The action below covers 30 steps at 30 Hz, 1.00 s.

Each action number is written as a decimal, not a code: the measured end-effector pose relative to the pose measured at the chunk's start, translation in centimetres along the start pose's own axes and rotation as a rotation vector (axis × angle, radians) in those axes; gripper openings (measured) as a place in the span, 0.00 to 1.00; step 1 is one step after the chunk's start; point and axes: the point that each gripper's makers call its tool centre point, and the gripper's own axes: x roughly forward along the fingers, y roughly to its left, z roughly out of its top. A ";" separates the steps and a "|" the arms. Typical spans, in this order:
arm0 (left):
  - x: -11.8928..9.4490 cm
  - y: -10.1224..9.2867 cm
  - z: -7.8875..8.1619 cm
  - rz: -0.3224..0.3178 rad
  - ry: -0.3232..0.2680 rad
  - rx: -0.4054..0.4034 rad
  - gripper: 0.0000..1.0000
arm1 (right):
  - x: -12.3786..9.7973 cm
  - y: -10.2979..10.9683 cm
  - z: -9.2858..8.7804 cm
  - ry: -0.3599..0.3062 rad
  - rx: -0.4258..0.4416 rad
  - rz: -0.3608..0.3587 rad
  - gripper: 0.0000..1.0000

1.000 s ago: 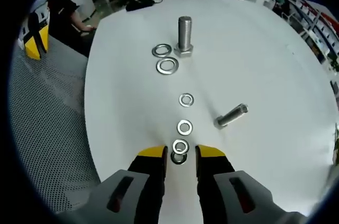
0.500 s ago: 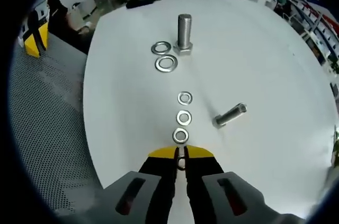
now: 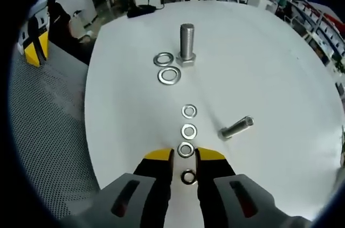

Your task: Place the washer onto the threaded stud by aligning its center hole with the stud, sliding it down to the base, and recovering from edge contact or off-axis alignment until the washer reaches the visible bottom stop.

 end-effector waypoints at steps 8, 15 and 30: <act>0.0 0.1 -0.1 0.005 0.002 -0.002 0.03 | 0.0 0.0 0.0 0.007 -0.020 0.001 0.14; 0.0 0.1 0.0 0.006 0.001 -0.004 0.03 | -0.1 -0.1 -0.1 0.022 -0.023 0.001 0.14; 0.1 -0.1 0.3 -0.003 -0.011 0.005 0.03 | -1.8 -0.7 0.8 -0.007 -0.022 -0.005 0.14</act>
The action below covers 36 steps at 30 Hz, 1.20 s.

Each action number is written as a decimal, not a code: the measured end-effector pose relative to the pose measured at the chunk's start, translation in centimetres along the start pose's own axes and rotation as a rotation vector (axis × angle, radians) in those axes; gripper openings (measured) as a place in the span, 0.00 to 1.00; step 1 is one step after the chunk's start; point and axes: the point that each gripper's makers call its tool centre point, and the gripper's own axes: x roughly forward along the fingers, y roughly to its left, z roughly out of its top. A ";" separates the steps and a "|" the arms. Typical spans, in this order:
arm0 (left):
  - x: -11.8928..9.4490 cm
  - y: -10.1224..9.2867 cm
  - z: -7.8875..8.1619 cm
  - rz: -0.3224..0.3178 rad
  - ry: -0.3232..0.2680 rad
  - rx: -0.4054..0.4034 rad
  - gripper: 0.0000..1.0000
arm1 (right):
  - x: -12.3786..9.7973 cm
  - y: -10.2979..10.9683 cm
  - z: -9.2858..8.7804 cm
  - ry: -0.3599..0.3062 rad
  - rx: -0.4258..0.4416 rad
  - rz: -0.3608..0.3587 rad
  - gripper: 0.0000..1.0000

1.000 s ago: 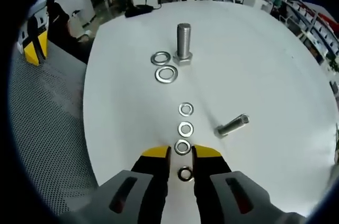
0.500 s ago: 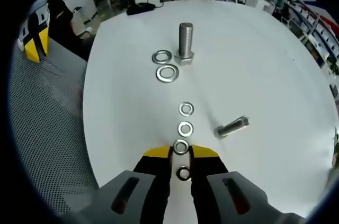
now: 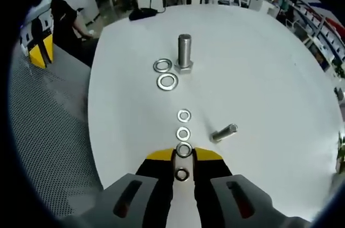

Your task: Place the washer onto the threaded stud by aligning its center hole with the stud, sliding it down to the base, and recovering from edge contact or off-axis alignment until the washer reaches the visible bottom stop.

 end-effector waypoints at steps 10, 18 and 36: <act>-0.2 0.5 0.3 0.025 -0.021 -0.024 0.03 | -0.7 0.8 0.8 -0.018 -0.009 0.028 0.14; -0.3 1.3 0.5 0.066 -0.042 -0.067 0.03 | -1.7 1.2 1.0 0.024 -0.115 0.075 0.14; -2.3 3.9 1.1 0.288 -0.082 -0.141 0.00 | -6.6 2.0 2.8 -0.017 -0.264 0.120 0.14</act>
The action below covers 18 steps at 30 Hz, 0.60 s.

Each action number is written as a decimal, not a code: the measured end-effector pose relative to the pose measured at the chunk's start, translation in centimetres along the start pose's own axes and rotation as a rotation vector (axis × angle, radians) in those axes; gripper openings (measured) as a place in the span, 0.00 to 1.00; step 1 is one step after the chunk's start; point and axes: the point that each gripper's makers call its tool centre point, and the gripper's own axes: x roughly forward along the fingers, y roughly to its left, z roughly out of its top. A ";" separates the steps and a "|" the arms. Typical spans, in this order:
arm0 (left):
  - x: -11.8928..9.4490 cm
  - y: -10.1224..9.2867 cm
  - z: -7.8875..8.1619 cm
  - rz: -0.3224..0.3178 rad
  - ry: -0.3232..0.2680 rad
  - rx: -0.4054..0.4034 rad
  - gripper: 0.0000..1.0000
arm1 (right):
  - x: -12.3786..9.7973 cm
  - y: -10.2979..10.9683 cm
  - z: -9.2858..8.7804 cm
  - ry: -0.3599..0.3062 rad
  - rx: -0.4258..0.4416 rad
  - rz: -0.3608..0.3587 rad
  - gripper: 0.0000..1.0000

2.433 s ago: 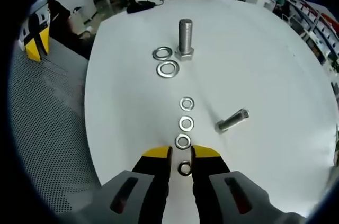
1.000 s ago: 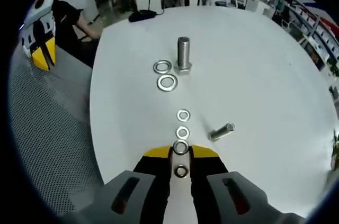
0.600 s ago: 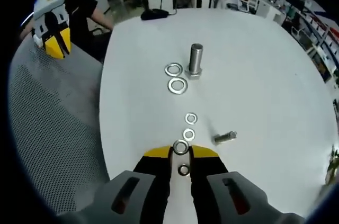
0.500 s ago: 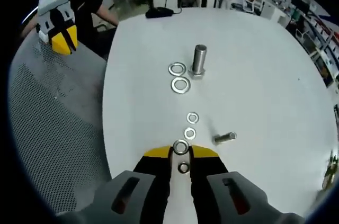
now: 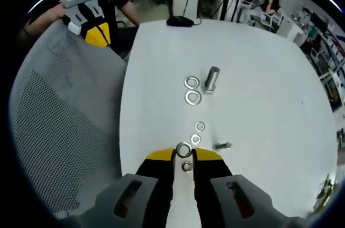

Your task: Place the washer onto the threaded stud by aligning its center hole with the stud, sliding it down to the base, and recovering from edge contact or off-axis alignment until the washer reaches the visible bottom stop.

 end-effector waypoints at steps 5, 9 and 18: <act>-0.5 0.8 0.0 0.115 0.025 0.092 0.03 | -0.7 -1.0 -0.2 -0.009 -0.032 -0.005 0.14; -0.3 -0.1 -0.5 0.105 0.071 0.058 0.00 | -0.7 -1.7 -0.4 -0.012 -0.046 -0.006 0.14; -0.6 2.7 -1.3 0.211 0.060 0.043 0.06 | -0.3 -2.5 -0.2 -0.001 -0.053 0.008 0.14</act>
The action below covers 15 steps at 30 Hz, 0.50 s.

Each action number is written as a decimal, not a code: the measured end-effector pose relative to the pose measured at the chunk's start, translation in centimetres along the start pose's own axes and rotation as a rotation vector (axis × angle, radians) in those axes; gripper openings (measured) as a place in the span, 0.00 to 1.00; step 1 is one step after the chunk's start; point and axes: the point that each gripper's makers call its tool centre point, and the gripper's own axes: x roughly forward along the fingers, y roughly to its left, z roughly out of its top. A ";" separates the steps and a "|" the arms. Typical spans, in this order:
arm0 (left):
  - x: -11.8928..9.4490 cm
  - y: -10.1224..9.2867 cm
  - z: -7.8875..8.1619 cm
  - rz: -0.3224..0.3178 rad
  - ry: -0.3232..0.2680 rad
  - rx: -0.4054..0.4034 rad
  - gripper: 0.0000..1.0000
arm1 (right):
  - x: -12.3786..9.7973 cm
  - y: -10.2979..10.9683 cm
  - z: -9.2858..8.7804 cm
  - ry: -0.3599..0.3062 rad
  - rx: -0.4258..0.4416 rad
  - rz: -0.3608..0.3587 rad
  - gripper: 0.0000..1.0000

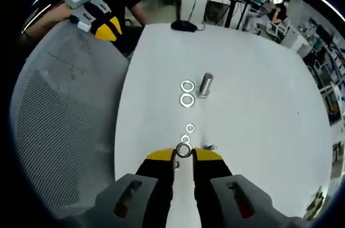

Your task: Place the washer onto the threaded stud by aligning its center hole with the stud, sliding it down to the base, and recovering from edge contact or off-axis alignment until the washer reaches the visible bottom stop.

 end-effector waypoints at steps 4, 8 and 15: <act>0.2 0.1 -0.3 -0.035 -0.012 -0.084 0.06 | 0.7 0.7 -0.2 0.027 -0.034 0.023 0.14; 0.0 0.6 0.7 -0.060 -0.092 -0.200 0.05 | 0.7 0.2 0.0 0.032 -0.030 0.014 0.14; 0.3 1.1 0.5 -0.059 -0.077 -0.185 0.04 | 0.5 0.1 0.9 0.013 -0.036 0.035 0.14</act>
